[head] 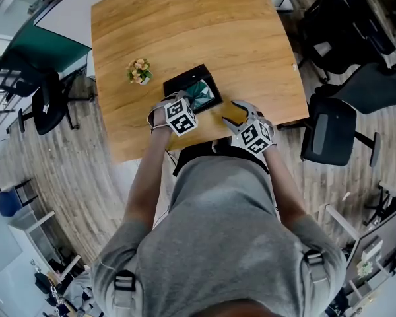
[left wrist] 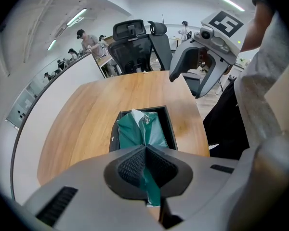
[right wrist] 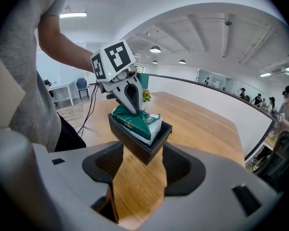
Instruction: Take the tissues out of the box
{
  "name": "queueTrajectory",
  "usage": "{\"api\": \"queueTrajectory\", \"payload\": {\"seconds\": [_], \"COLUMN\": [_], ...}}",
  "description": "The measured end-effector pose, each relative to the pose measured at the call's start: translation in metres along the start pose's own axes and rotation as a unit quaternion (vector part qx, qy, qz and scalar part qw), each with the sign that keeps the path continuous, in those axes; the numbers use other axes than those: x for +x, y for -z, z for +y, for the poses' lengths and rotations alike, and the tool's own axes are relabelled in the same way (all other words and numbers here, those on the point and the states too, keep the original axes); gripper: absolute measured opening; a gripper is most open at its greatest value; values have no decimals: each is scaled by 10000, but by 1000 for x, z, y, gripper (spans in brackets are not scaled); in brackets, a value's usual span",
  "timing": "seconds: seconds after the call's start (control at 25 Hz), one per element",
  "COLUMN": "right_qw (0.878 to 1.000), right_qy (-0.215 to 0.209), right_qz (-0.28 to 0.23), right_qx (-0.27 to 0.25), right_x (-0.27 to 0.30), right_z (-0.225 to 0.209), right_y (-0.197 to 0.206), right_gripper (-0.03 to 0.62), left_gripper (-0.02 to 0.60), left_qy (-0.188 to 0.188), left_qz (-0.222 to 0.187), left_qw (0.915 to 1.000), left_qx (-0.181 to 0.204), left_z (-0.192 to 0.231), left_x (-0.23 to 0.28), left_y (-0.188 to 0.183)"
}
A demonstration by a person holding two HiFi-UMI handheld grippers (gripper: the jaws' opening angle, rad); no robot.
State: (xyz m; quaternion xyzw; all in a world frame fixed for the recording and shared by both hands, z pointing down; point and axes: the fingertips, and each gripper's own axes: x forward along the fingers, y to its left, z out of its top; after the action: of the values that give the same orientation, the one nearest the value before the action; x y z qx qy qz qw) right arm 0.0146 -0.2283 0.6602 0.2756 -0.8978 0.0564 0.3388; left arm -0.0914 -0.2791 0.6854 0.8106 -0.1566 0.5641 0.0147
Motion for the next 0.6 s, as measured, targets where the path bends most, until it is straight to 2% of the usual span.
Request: {"api": "queueTrajectory", "payload": {"seconds": [0.6], "right_qw": [9998], "right_qy": [-110], "right_qz": [-121], "right_qx": [-115], "right_x": [-14], "right_z": [14], "right_y": [5], "right_gripper": [262], "left_gripper": [20], "left_qy": [-315], "left_qz": [129], "left_qw": [9993], "left_qx": [176], "left_z": [-1], "left_x": [-25], "left_y": [-14]}}
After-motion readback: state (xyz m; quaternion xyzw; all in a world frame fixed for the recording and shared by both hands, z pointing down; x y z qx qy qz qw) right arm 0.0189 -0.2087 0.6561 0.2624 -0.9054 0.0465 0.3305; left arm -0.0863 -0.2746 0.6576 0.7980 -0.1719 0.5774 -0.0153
